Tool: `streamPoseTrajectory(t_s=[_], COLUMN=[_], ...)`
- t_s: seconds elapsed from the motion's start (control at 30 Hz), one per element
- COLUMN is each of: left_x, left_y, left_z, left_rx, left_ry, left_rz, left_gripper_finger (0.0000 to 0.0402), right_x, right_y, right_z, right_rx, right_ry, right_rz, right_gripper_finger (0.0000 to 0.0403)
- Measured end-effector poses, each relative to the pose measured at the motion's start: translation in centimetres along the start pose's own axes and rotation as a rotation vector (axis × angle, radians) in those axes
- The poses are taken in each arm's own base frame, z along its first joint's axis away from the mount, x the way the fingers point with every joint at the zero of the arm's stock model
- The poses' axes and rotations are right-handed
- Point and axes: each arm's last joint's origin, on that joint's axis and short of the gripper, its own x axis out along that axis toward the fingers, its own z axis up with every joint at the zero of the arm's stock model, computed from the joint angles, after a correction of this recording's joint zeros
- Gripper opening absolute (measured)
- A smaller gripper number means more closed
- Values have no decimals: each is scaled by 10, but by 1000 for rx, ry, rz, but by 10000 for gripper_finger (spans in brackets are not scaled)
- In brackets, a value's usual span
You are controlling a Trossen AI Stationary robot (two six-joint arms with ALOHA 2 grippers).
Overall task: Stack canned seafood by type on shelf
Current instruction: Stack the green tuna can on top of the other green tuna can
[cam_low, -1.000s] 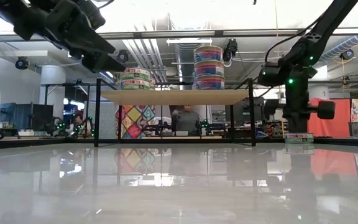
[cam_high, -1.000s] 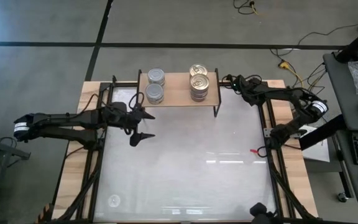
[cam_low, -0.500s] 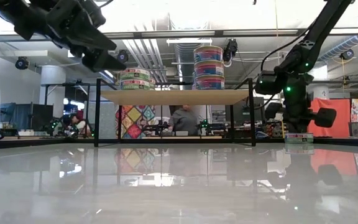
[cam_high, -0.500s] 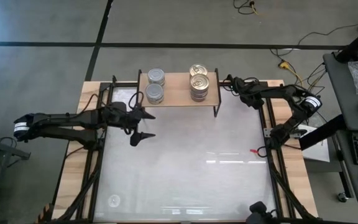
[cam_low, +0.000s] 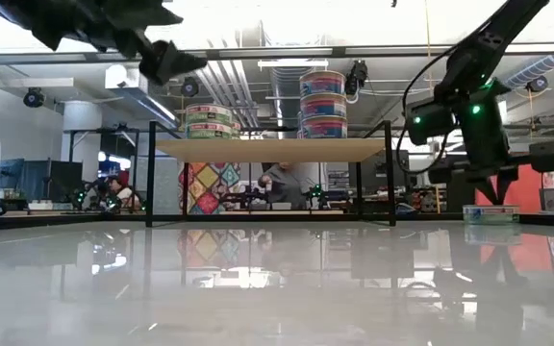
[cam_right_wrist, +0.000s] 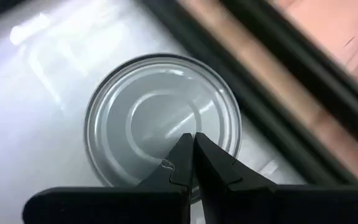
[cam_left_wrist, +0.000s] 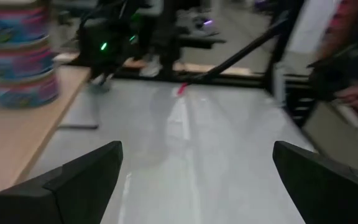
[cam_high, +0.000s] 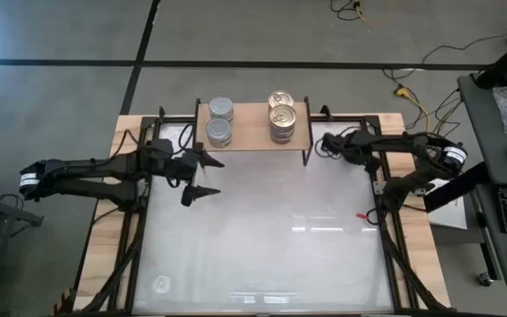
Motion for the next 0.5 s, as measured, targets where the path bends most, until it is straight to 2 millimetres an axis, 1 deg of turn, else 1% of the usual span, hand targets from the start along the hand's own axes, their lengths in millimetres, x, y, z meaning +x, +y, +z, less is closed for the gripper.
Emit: streamPoseTrajectory(t_s=[0.1,0.2,0.27,0.37,0.5], left_x=[-2,-5,-7,-11,-16], left_y=[-4,-8,-11,-15,-20], left_z=[11,18,19,18,13], left_rx=[9,-8,-39,-76,-95], left_ry=[-25,-15,17,43,48], left_rz=[-93,-198,-280,-374,-408], left_gripper_finger=[400,400,400,400,400], right_x=[-13,-25,-32,-40,-49], right_y=[-4,-11,-19,-32,-44], right_z=[-20,-43,-56,-70,-86], right_rx=[-58,-58,-45,-42,-145], right_ry=[30,48,51,53,67], right_rz=[65,119,128,119,149], right_gripper_finger=[11,11,11,11,11])
